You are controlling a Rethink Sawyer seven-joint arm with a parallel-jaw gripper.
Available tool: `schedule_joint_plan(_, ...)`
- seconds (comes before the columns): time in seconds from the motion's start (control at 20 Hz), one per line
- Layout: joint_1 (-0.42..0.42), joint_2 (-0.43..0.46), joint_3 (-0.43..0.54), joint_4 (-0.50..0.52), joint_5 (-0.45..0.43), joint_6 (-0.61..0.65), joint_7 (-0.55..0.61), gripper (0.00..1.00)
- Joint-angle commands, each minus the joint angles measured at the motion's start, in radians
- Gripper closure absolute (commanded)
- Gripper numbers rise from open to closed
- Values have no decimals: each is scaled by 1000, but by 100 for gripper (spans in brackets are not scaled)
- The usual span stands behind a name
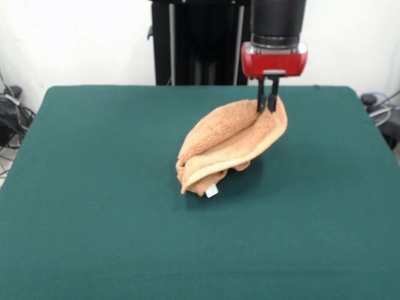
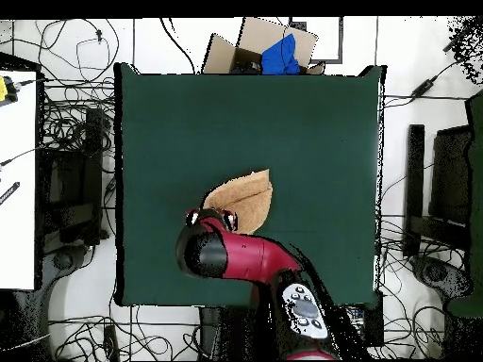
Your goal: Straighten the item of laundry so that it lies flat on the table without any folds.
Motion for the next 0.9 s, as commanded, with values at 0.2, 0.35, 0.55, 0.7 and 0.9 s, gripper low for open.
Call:
schedule_joint_plan(0.2, -25, -95, 146, 93, 66, 141, 192, 100)
schedule_joint_plan(0.35, -23, -110, 146, 94, 73, 160, 192, 100)
schedule_joint_plan(0.55, -18, -120, 147, 92, 83, 176, 194, 100)
schedule_joint_plan(0.7, 6, -89, 138, 73, 90, 150, 207, 100)
schedule_joint_plan(0.9, 48, -63, 125, 46, 117, 135, 231, 100)
